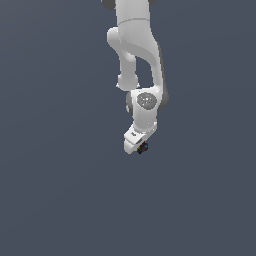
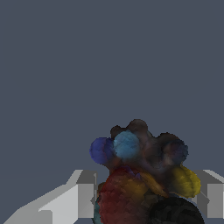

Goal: Pick up the object and move it to a goal position.

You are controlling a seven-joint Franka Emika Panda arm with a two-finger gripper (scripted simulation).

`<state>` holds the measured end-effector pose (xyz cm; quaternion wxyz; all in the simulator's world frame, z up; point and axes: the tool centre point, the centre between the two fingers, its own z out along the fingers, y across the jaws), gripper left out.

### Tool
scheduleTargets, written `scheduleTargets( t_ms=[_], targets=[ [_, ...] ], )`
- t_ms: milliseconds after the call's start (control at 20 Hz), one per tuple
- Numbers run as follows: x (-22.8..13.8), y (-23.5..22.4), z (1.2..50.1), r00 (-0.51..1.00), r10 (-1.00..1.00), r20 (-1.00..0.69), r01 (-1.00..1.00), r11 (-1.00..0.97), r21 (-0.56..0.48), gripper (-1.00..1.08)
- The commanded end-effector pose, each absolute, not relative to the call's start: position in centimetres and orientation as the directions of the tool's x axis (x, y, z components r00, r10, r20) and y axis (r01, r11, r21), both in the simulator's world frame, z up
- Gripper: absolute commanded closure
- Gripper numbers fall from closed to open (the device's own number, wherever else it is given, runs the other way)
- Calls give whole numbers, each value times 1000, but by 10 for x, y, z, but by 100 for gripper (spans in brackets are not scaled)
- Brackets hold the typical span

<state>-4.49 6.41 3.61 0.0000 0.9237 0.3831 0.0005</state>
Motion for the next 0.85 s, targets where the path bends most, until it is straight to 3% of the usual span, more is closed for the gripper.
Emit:
scheduleTargets(
  t_ms=[0,400,800],
  targets=[
    [-61,70,37,707,708,1,708,-707,1,108],
    [-99,84,38,707,707,1,707,-707,0,108],
    [-112,89,38,707,707,0,707,-707,0,108]
  ],
)
